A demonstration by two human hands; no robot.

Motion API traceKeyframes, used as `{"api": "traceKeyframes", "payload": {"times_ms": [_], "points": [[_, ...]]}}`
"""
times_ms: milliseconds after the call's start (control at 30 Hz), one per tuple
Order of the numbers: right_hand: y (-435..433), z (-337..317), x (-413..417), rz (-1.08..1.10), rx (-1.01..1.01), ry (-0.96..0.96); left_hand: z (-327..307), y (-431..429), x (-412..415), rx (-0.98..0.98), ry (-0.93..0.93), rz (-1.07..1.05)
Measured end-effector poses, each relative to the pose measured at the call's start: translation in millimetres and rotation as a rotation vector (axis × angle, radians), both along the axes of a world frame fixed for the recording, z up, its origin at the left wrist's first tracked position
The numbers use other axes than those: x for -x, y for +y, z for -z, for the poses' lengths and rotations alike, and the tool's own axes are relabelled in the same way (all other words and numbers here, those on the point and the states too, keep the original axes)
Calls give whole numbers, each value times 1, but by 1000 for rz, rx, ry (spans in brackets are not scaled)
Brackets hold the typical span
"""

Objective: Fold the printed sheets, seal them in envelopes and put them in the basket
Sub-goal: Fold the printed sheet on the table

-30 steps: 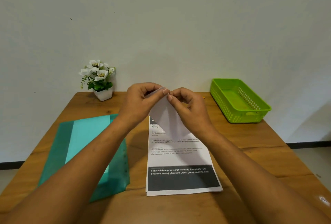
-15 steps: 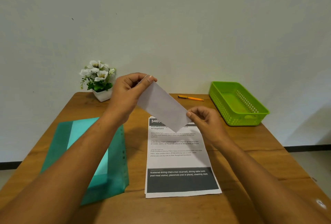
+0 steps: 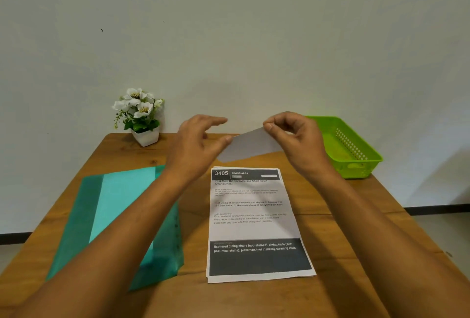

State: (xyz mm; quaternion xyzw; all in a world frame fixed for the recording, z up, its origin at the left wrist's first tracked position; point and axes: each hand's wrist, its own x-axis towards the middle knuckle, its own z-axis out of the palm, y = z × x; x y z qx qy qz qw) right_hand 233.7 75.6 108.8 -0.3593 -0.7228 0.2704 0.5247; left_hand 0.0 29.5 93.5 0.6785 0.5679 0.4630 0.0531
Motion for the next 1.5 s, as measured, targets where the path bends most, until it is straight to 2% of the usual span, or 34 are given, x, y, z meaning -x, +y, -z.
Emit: {"api": "traceKeyframes", "payload": {"times_ms": [133, 233, 300, 433, 533, 600, 867, 1000, 1267, 1500], "points": [[-5, -9, 21, -17, -145, -194, -19, 4, -25, -12, 81, 105], [-8, -10, 25, -20, -225, -233, -20, 9, -25, 0, 5, 110], [-4, -4, 22, 7, -161, -158, -18, 8, -21, 11, -105, 110], [5, 10, 16, -7, 97, 121, -14, 2, -18, 91, -462, 179], [6, 14, 17, -32, 126, 123, -11, -2, -19, 129, -578, 207], [4, 13, 18, -28, 116, 101, -10, -3, -19, 130, -570, 205], [-8, 4, 33, -77, 17, -102, -33, -3, -22, 79, -347, 237], [-14, 5, 34, -48, -20, -162, -31, -2, -18, 64, -308, 208], [-8, 16, 20, -43, 14, -239, -16, 0, -14, 78, -522, 208], [5, 43, -9, -58, 79, -223, -7, 1, -4, 64, -657, 184]]}}
